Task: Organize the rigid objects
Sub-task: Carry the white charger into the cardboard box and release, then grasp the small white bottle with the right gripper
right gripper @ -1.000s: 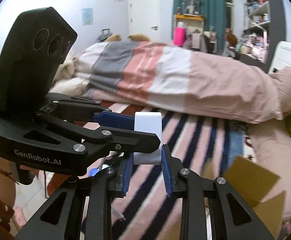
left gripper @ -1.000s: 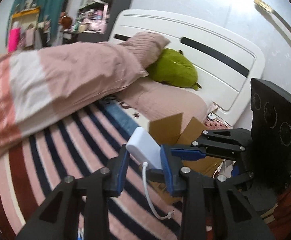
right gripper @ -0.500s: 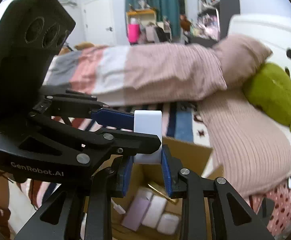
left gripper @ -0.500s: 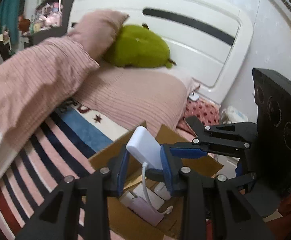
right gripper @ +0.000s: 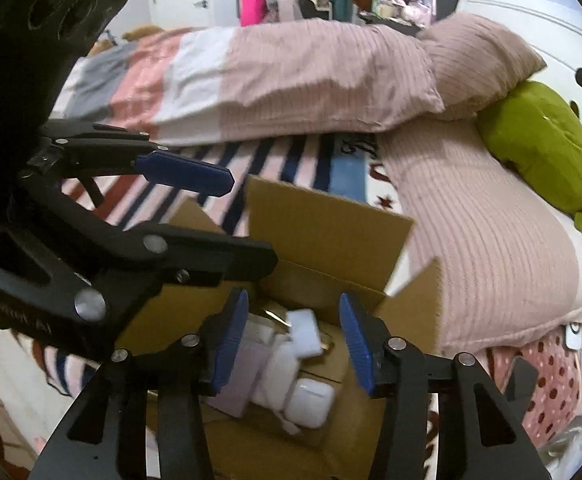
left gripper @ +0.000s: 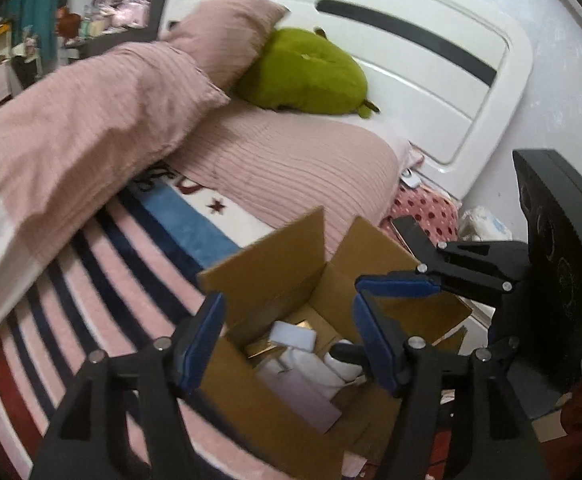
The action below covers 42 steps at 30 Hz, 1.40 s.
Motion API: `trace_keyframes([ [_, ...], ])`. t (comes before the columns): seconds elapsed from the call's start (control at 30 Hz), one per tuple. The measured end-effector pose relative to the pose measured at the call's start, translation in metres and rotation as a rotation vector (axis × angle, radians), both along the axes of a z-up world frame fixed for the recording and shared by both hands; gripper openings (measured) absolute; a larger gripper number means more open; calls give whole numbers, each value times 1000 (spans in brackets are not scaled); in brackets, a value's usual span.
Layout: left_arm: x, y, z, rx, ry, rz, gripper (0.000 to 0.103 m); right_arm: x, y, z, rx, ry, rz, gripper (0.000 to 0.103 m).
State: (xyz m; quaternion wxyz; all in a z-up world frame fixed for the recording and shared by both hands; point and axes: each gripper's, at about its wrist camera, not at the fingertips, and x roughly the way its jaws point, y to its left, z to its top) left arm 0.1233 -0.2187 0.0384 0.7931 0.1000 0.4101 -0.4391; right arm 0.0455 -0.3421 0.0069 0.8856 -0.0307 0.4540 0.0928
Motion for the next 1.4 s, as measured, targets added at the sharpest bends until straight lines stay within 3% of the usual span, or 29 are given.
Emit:
trace_keyframes([
  [0.1, -5, 35, 10, 6, -42, 80, 65, -3, 21, 8, 37, -31, 54, 44],
  [0.3, -20, 132, 13, 11, -101, 275, 70, -6, 105, 16, 159, -61, 280, 44],
  [0.4, -29, 181, 0, 27, -121, 375, 70, -9, 152, 6, 196, -48, 385, 53],
  [0.57, -49, 250, -40, 50, -122, 510, 71, -13, 218, -39, 237, 56, 535, 65],
  [0.73, -66, 295, -89, 50, -42, 587, 71, -11, 263, -106, 152, 154, 636, 67],
  [0.87, -73, 309, -116, 26, 16, 630, 71, -4, 278, -147, 89, 170, 658, 67],
  [1.0, -79, 317, -130, 12, 51, 647, 71, 12, 278, -160, 105, 149, 630, 67],
  [1.07, -80, 317, -133, 16, 58, 649, 71, 14, 280, -163, 99, 145, 628, 58],
  [1.1, -81, 316, -133, 16, 59, 647, 71, 14, 280, -164, 100, 151, 638, 46],
  [1.27, -75, 298, -124, -21, 73, 567, 71, 7, 278, -149, 80, 111, 656, 47],
  [1.4, -68, 268, -107, -90, 102, 446, 71, -1, 266, -119, 94, 51, 652, 46],
])
